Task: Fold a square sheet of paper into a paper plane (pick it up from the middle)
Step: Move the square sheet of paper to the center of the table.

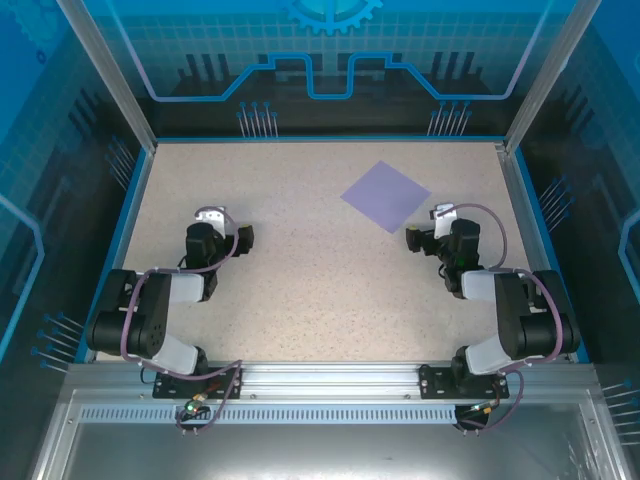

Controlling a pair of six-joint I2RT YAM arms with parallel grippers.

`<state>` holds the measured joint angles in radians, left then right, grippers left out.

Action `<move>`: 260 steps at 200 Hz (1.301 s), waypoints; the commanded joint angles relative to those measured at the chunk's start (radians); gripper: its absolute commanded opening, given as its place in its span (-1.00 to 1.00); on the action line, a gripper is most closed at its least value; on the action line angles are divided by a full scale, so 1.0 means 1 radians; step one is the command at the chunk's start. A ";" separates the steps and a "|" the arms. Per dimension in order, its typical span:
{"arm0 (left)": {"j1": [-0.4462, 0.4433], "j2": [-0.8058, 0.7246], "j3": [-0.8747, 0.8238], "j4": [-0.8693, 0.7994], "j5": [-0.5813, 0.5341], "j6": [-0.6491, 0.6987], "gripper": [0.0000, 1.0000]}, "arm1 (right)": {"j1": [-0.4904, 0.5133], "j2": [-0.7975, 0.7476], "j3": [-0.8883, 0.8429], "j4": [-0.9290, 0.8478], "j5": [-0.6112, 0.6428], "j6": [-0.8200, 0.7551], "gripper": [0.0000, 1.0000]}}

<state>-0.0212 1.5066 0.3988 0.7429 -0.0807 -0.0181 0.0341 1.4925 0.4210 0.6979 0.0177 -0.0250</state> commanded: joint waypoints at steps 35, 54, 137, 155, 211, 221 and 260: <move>0.011 0.010 0.024 0.029 0.020 0.021 0.97 | 0.009 0.009 0.024 0.028 -0.016 0.014 0.98; 0.012 0.009 0.024 0.029 0.020 0.022 0.97 | 0.010 0.010 0.024 0.028 -0.017 0.014 0.99; 0.016 0.004 0.022 0.029 0.027 0.018 0.97 | 0.001 0.004 0.015 0.041 -0.025 0.021 0.98; 0.015 -0.062 0.044 -0.059 0.009 0.012 0.97 | -0.002 -0.054 0.010 0.009 -0.028 0.021 0.98; -0.002 -0.321 0.084 -0.313 -0.051 -0.051 0.97 | 0.007 -0.272 0.061 -0.250 -0.083 0.049 0.98; -0.011 -0.340 0.112 -0.372 -0.047 -0.077 0.97 | 0.022 -0.300 0.087 -0.308 -0.100 0.068 0.98; -0.017 -0.364 0.229 -0.613 0.122 -0.225 0.97 | 0.111 -0.360 0.188 -0.559 -0.088 0.160 0.98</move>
<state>-0.0299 1.1599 0.5625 0.3370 -0.0803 -0.1207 0.0921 1.1610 0.5373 0.3473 -0.0475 0.0463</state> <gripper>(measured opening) 0.987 0.992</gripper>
